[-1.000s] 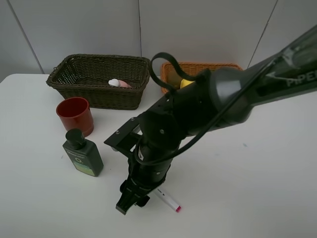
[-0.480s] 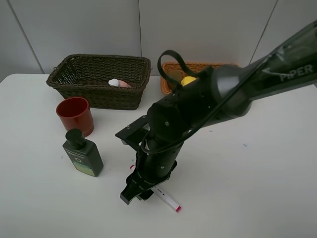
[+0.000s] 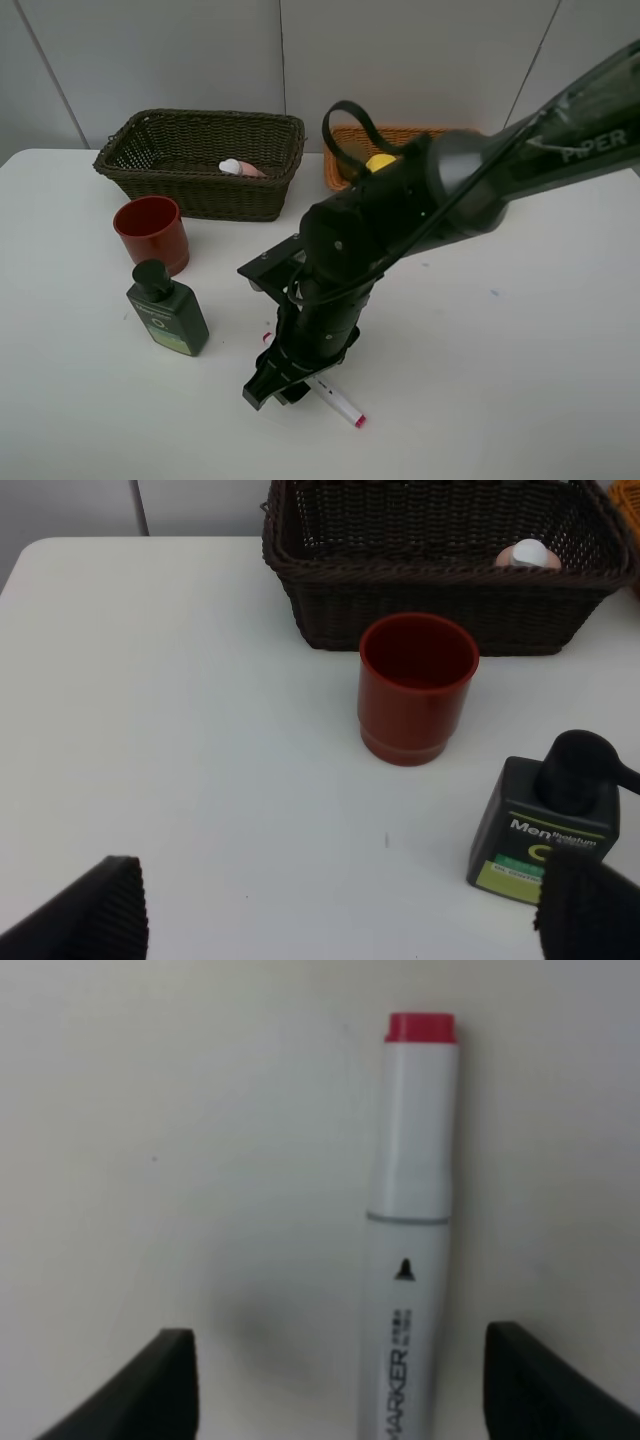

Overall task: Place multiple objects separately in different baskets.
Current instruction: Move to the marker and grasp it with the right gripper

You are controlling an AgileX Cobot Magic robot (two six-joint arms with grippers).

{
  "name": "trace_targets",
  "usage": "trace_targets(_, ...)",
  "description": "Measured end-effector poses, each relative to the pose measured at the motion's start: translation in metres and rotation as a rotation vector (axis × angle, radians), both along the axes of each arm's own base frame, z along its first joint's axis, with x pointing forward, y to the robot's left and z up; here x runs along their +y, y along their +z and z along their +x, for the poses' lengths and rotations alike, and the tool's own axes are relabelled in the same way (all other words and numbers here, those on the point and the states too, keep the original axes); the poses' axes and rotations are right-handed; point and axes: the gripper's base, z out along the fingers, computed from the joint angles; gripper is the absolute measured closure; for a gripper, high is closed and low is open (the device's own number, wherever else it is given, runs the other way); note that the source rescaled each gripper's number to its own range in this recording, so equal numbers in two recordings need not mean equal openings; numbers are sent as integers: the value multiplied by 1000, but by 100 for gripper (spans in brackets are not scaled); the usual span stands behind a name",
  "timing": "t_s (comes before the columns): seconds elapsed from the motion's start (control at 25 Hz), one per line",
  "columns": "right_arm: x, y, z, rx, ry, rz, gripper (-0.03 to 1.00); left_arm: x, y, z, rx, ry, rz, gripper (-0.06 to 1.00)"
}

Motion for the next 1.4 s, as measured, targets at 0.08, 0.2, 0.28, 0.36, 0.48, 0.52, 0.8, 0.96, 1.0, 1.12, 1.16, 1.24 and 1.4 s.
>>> trace_targets(0.08, -2, 0, 2, 5, -14, 1, 39, 0, 0, 0, 0, 0, 0, -6)
trace_targets(0.2, -3, 0, 4, 8, -25, 2, 39, 0, 0, 0, 0, 0, 0, -6)
trace_targets(0.28, -3, -1, 4, 14, -30, 1, 39, 0, 0, 0, 0, 0, 0, -6)
trace_targets(0.36, -3, -3, 4, 17, -31, -1, 39, 0, 0, 0, 0, 0, 0, -6)
trace_targets(0.48, -3, -3, 4, 18, -33, 0, 39, 0, 0, 0, 0, 0, 0, -6)
trace_targets(0.52, -3, -3, 4, 18, -33, 0, 39, 0, 0, 0, 0, 0, 0, -6)
trace_targets(0.8, -3, -2, 4, 18, -36, 4, 39, 0, 0, 0, 0, 0, 0, -6)
trace_targets(0.96, -3, -2, 4, 18, -36, 4, 39, 0, 0, 0, 0, 0, 0, -6)
trace_targets(1.0, -3, -2, 4, 18, -36, 4, 39, 0, 0, 0, 0, 0, 0, -6)
trace_targets(1.12, -3, -2, 4, 18, -36, 4, 39, 0, 0, 0, 0, 0, 0, -6)
trace_targets(1.16, -3, -2, 4, 18, -36, 4, 39, 0, 0, 0, 0, 0, 0, -6)
trace_targets(1.24, -3, -2, 4, 19, -36, 4, 39, 0, 0, 0, 0, 0, 0, -6)
trace_targets(1.4, -3, -2, 4, 19, -36, 4, 39, 0, 0, 0, 0, 0, 0, -6)
